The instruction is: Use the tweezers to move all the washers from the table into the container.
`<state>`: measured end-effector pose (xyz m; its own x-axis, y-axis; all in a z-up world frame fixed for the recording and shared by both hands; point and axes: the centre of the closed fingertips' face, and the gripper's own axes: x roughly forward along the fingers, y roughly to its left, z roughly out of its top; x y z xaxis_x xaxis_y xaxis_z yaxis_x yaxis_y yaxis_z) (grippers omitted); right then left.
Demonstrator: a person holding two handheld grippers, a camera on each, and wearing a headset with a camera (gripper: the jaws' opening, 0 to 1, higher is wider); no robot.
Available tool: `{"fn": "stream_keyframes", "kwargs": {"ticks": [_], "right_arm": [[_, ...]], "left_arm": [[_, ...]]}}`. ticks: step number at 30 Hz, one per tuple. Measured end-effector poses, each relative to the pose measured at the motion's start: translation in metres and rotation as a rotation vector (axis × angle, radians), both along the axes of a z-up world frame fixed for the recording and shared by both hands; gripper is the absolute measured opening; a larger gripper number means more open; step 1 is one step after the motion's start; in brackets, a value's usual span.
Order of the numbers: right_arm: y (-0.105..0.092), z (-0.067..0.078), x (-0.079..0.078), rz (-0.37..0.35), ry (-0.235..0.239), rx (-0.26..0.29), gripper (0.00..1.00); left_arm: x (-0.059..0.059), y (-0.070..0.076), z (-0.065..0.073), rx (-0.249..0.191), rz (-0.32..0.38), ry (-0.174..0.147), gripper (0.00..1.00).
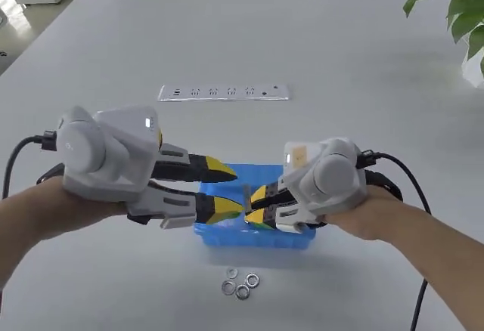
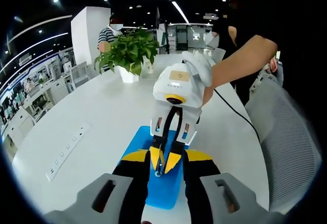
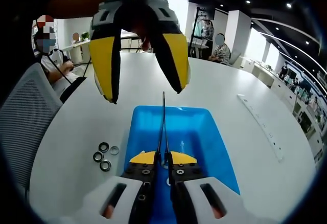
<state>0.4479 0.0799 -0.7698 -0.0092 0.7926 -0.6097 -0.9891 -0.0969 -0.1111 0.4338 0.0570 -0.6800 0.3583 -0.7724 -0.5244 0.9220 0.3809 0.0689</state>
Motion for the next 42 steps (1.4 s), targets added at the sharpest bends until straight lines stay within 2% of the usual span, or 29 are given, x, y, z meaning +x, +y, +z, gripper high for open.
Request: {"fn": "stream_keyframes", "kwargs": {"ticks": [9, 13, 19, 22, 30, 42], "right_arm": [[-0.001, 0.001, 0.0, 0.002, 0.002, 0.003, 0.09], [-0.002, 0.0, -0.001, -0.001, 0.003, 0.004, 0.09], [-0.001, 0.0, -0.001, 0.0, 0.002, 0.003, 0.09], [-0.001, 0.0, 0.0, -0.002, 0.001, 0.002, 0.09], [-0.001, 0.0, 0.0, -0.002, -0.009, -0.009, 0.1], [-0.005, 0.005, 0.001, -0.022, -0.018, -0.011, 0.13]], "left_arm": [[0.012, -0.003, -0.005, 0.034, -0.033, -0.017, 0.25], [0.013, -0.006, -0.008, 0.047, -0.065, -0.021, 0.22], [0.012, -0.009, -0.007, 0.043, -0.094, -0.028, 0.09], [0.011, -0.01, -0.008, 0.043, -0.103, -0.026, 0.06], [0.011, -0.01, -0.009, 0.058, -0.119, -0.047, 0.05], [0.011, -0.011, -0.003, 0.055, -0.125, -0.051, 0.05]]}}
